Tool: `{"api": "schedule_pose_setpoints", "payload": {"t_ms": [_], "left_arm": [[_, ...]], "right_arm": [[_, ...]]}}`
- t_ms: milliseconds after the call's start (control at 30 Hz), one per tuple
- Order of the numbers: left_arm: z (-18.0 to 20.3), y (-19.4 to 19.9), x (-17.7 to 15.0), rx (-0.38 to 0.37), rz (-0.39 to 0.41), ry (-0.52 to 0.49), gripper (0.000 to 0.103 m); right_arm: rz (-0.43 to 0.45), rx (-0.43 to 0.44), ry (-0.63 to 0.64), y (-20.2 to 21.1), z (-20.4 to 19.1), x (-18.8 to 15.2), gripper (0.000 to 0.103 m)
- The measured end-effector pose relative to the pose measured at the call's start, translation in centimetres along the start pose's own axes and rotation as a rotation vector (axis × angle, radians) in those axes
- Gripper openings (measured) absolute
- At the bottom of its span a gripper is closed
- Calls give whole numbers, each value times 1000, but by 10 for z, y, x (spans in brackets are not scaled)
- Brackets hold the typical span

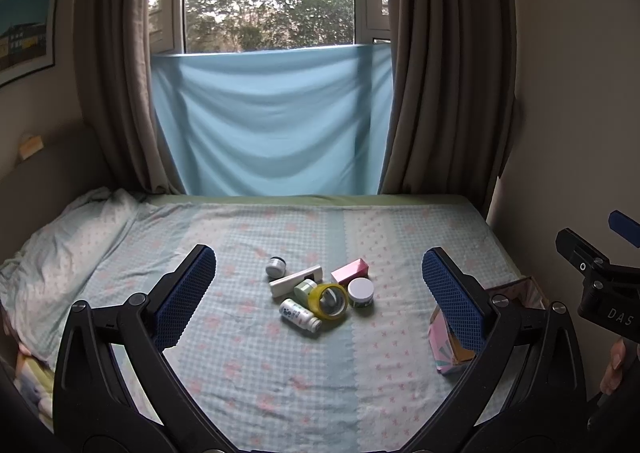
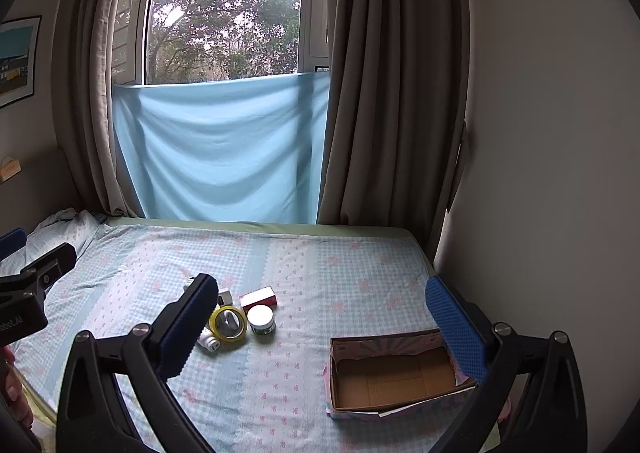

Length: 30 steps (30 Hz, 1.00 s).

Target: Organize rigid objects

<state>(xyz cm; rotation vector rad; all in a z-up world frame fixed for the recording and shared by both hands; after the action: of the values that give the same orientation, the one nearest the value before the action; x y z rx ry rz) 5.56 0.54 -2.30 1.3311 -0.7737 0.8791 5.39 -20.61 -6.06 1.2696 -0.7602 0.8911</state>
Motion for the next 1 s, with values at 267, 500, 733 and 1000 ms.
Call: {"api": "schedule_pose_setpoints", "payload": {"t_ms": [267, 500, 733, 1000], "left_arm": [[-3, 0, 3, -10, 8, 13, 102], [-8, -2, 4, -7, 3, 21, 102], [-10, -2, 3, -8, 4, 20, 102], [-9, -2, 2, -10, 5, 22, 102]], "right_arm": [[15, 4, 5, 1, -4, 3, 103], [18, 9, 5, 1, -5, 2, 103], [19, 10, 5, 0, -6, 2, 103], [20, 9, 5, 1, -7, 2, 103]]}}
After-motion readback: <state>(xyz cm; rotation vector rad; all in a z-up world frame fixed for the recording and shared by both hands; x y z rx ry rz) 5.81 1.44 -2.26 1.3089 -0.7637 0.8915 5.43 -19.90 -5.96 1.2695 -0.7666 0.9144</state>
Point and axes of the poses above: each gripper's, at about its wrist camera, not at the fingertips, and y roughly against the way its jaws point, z to its right, x to its top, the point moved 6 cm from there along -y, roughly the way its jaws point, and after that the axes turned 7 degrees about y, right-handed, at the moved point
